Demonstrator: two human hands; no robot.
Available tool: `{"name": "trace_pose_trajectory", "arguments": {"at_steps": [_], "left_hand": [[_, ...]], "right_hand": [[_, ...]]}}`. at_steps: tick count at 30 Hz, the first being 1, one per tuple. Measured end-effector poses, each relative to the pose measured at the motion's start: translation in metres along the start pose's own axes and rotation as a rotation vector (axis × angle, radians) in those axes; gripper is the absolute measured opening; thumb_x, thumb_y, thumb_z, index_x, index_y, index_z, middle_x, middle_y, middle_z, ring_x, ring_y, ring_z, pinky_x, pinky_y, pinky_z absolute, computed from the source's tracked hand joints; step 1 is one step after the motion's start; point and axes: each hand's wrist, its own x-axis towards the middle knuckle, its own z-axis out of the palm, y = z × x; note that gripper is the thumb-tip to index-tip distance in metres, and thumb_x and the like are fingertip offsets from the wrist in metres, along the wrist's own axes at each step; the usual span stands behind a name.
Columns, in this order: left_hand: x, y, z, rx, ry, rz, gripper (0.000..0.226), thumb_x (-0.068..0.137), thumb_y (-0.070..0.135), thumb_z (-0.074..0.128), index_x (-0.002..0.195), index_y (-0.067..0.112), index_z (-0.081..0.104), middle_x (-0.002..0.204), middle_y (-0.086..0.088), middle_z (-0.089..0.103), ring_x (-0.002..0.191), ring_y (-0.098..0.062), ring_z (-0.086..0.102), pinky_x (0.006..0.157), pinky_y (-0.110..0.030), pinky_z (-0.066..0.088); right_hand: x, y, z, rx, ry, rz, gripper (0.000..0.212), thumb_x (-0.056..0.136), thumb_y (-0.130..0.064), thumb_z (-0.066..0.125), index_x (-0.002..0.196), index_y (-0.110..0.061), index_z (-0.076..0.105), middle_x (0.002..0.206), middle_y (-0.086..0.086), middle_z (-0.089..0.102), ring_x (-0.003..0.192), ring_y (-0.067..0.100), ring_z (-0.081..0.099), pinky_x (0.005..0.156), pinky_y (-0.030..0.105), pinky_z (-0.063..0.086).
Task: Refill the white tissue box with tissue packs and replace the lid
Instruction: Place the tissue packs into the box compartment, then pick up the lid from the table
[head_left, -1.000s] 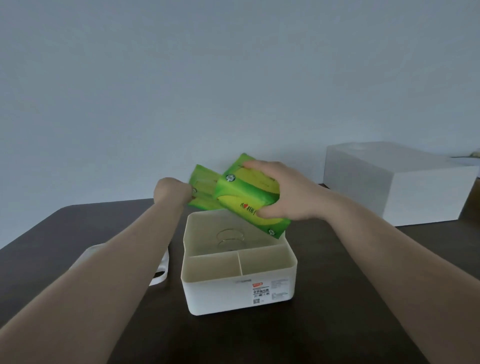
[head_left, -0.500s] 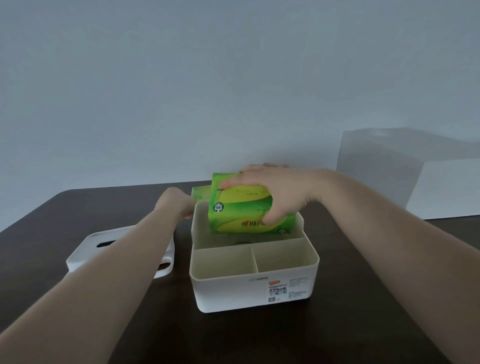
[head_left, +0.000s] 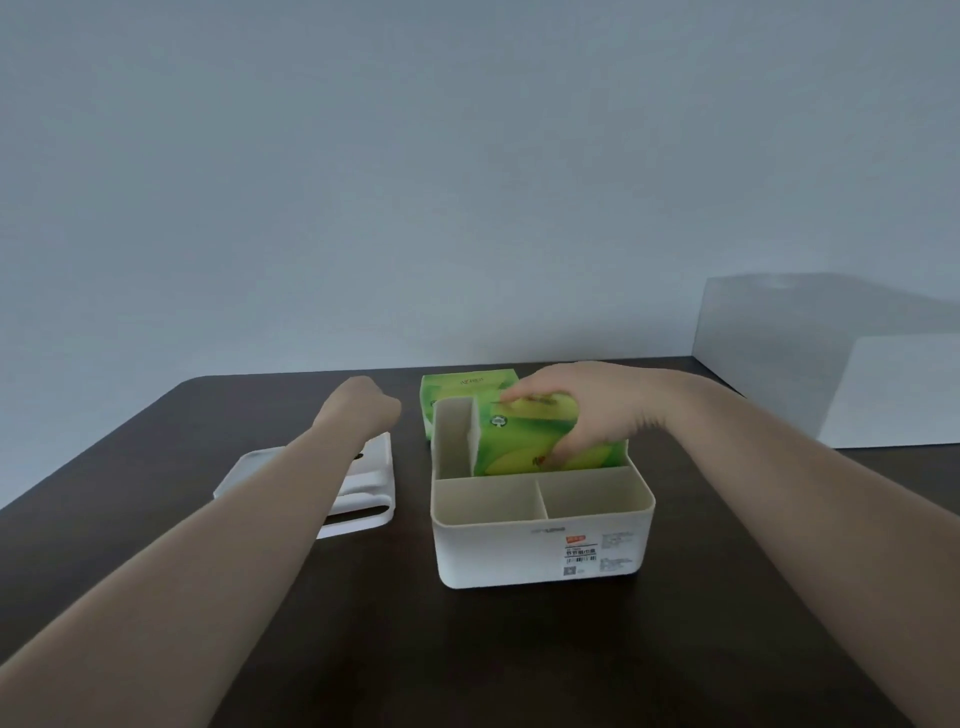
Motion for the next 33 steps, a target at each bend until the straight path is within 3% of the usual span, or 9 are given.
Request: {"name": "trace_pose_trajectory", "arguments": {"at_steps": [3, 9, 12, 16, 20, 23, 27, 30, 33], "left_hand": [[-0.016, -0.013, -0.014, -0.002, 0.05, 0.032, 0.011, 0.083, 0.02, 0.049, 0.077, 0.014, 0.056, 0.077, -0.007, 0.058, 0.067, -0.026, 0.049, 0.064, -0.03, 0.043], [-0.054, -0.042, -0.05, 0.065, 0.107, 0.018, 0.011, 0.081, 0.011, 0.047, 0.076, 0.02, 0.05, 0.082, -0.002, 0.054, 0.07, -0.024, 0.048, 0.065, -0.032, 0.042], [-0.071, -0.066, -0.063, 0.128, 0.09, -0.053, 0.03, 0.081, 0.008, 0.044, 0.108, 0.018, 0.055, 0.105, -0.006, 0.06, 0.084, -0.025, 0.055, 0.075, -0.035, 0.048], [-0.083, -0.105, -0.069, 0.29, -0.013, -0.197, 0.063, 0.084, 0.007, 0.04, 0.146, 0.011, 0.028, 0.145, -0.019, 0.036, 0.121, -0.038, 0.05, 0.099, -0.042, 0.049], [-0.081, -0.133, -0.074, 0.289, -0.033, -0.232, 0.029, 0.085, 0.01, 0.048, 0.113, 0.004, 0.051, 0.112, -0.011, 0.06, 0.097, -0.028, 0.058, 0.076, -0.031, 0.048], [-0.078, -0.146, -0.071, 0.243, -0.044, -0.216, 0.016, 0.089, 0.017, 0.05, 0.077, 0.007, 0.047, 0.071, 0.0, 0.05, 0.08, -0.025, 0.054, 0.062, -0.028, 0.041], [-0.073, -0.151, -0.064, 0.216, 0.03, -0.197, 0.015, 0.092, 0.013, 0.048, 0.101, 0.006, 0.056, 0.07, 0.001, 0.044, 0.082, -0.025, 0.051, 0.07, -0.03, 0.041], [-0.068, -0.156, -0.061, 0.162, 0.049, -0.202, 0.01, 0.085, 0.005, 0.046, 0.089, 0.006, 0.055, 0.071, -0.002, 0.048, 0.077, -0.025, 0.052, 0.062, -0.028, 0.041], [-0.062, -0.159, -0.059, 0.115, 0.036, -0.208, 0.018, 0.076, 0.001, 0.045, 0.081, 0.003, 0.062, 0.066, -0.005, 0.051, 0.065, -0.023, 0.05, 0.051, -0.025, 0.036]], "right_hand": [[-0.005, -0.012, -0.001, -0.01, 0.064, 0.017, 0.061, 0.082, -0.047, 0.067, 0.138, -0.038, 0.045, 0.146, -0.011, 0.044, 0.135, 0.013, 0.04, 0.112, 0.038, 0.034], [-0.001, -0.071, 0.003, -0.044, 0.256, 0.004, 0.035, 0.098, -0.028, 0.049, 0.13, -0.017, 0.058, 0.136, 0.002, 0.057, 0.124, 0.02, 0.051, 0.101, 0.03, 0.037], [0.016, -0.106, 0.024, -0.046, 0.267, 0.012, 0.031, 0.097, -0.021, 0.046, 0.122, -0.016, 0.063, 0.125, 0.005, 0.063, 0.113, 0.025, 0.057, 0.095, 0.033, 0.045], [0.046, -0.137, 0.062, -0.293, 0.176, 0.104, 0.021, 0.088, -0.008, 0.05, 0.103, -0.013, 0.063, 0.105, 0.011, 0.064, 0.102, 0.032, 0.059, 0.077, 0.033, 0.045], [0.062, -0.139, 0.077, -0.434, 0.277, 0.217, 0.034, 0.078, -0.006, 0.051, 0.106, -0.016, 0.067, 0.117, 0.008, 0.059, 0.123, 0.03, 0.041, 0.106, 0.046, 0.033], [0.063, -0.15, 0.073, -0.389, 0.29, 0.201, 0.032, 0.084, -0.001, 0.048, 0.11, -0.011, 0.065, 0.123, 0.012, 0.059, 0.128, 0.03, 0.041, 0.1, 0.036, 0.034], [0.085, -0.166, 0.078, -0.19, 0.216, 0.242, 0.029, 0.085, 0.003, 0.049, 0.107, -0.006, 0.064, 0.108, 0.011, 0.065, 0.101, 0.029, 0.059, 0.07, 0.031, 0.042], [0.111, -0.17, 0.087, -0.016, 0.07, 0.327, 0.029, 0.088, -0.002, 0.046, 0.111, -0.001, 0.063, 0.089, 0.008, 0.059, 0.075, 0.024, 0.055, 0.068, 0.03, 0.043], [0.122, -0.168, 0.092, 0.115, -0.027, 0.398, 0.035, 0.092, -0.006, 0.042, 0.12, 0.004, 0.06, 0.096, 0.012, 0.062, 0.073, 0.025, 0.053, 0.075, 0.029, 0.04]]}}
